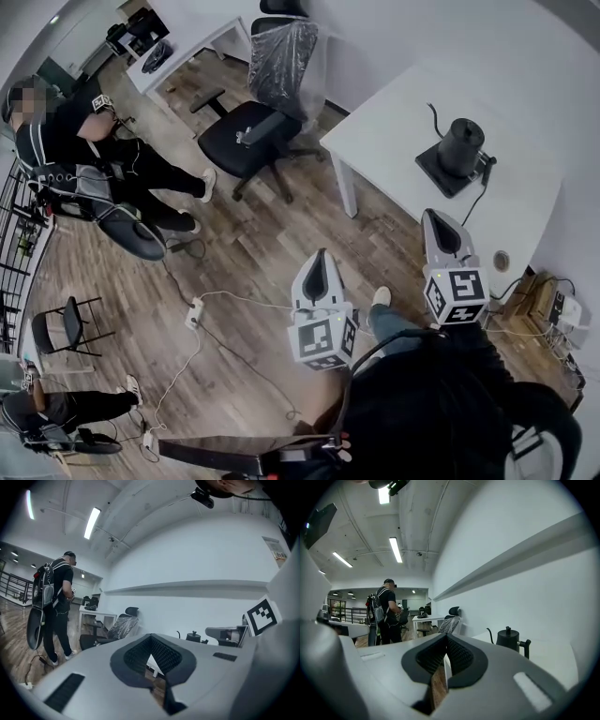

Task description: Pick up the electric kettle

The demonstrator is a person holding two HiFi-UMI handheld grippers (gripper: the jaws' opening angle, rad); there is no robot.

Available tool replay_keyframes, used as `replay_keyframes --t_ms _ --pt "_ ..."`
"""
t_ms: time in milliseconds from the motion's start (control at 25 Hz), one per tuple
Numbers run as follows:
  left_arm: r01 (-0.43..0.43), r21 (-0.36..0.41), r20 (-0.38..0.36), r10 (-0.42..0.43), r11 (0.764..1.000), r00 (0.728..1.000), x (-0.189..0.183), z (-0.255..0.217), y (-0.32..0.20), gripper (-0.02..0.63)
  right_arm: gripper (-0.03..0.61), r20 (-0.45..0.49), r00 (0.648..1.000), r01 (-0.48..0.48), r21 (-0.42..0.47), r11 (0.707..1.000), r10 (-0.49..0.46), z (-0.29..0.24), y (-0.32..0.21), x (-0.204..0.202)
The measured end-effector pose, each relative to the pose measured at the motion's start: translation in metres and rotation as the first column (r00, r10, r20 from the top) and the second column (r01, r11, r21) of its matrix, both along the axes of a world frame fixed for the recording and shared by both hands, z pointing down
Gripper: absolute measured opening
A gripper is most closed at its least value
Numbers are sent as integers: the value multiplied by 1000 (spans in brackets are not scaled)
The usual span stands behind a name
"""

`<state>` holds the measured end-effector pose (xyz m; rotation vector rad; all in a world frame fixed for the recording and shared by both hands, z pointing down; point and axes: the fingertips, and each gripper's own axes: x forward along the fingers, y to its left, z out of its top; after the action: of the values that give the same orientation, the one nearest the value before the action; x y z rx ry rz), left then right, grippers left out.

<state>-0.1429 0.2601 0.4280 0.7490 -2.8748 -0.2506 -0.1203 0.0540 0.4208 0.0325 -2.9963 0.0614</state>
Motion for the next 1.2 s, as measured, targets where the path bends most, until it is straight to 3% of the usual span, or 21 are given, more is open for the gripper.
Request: replay_keyframes --t_ms 440,760,960,1200 --pt "-90 -38 -2 90 995 996 -99 -16 -72 0 2 0 998 -61 -24 998 61 -12 -64 -89" --pt "-221 -33 4 221 975 975 -150 -11 -146 0 2 5 982 -190 -13 982 190 -7 -127 -111" --pt "-332 -24 -19 332 943 943 -157 0 -195 0 2 -12 954 -300 -10 954 300 1 -167 -96" --pt "-482 -20 -28 482 876 876 -162 4 -257 0 2 -16 891 -454 -14 891 454 5 -211 -71"
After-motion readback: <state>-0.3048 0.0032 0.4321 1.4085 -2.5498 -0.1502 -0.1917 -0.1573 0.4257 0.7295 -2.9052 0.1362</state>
